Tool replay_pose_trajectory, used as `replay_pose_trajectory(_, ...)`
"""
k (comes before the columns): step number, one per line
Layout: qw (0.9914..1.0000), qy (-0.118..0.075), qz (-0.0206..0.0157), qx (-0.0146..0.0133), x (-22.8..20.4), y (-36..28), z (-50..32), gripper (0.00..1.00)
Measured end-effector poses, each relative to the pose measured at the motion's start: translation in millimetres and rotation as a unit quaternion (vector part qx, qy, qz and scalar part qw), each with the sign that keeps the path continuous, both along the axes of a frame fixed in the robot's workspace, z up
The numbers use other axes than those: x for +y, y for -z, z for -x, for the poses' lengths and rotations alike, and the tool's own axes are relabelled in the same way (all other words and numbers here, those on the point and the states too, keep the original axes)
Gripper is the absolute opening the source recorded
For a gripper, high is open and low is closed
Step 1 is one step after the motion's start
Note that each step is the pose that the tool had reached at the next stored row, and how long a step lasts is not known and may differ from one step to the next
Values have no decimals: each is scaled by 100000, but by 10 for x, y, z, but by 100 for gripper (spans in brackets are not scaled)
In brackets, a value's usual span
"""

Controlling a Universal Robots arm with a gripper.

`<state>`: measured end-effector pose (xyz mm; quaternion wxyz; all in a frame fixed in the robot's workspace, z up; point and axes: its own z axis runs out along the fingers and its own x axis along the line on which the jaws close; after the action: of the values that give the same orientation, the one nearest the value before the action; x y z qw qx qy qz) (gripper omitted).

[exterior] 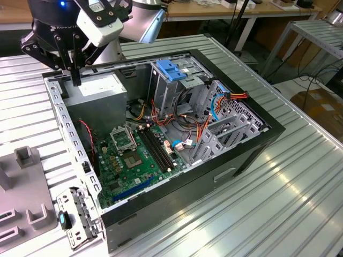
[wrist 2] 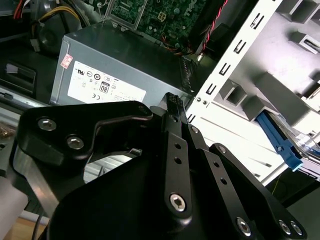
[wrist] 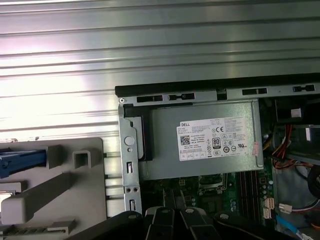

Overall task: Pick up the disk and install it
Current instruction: 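Reach for the disk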

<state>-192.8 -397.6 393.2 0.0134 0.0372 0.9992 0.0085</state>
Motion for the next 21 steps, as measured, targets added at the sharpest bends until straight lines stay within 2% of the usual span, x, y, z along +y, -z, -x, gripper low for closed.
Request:
replay_pose_trajectory(4, 100000, -14, -5, 91, 4, 5, 68, 11)
replay_pose_trajectory(6, 100000, -20, -5, 150, 7, 9, 162, 11)
replay_pose_trajectory(11, 100000, -15, -2, 303, 15, 14, 309, 11)
replay_pose_trajectory(15, 99998, -20, 0, 695, 15, 23, 381, 11)
replay_pose_trajectory(21, 99995, -15, -3, 1023, 15, 36, 479, 11)
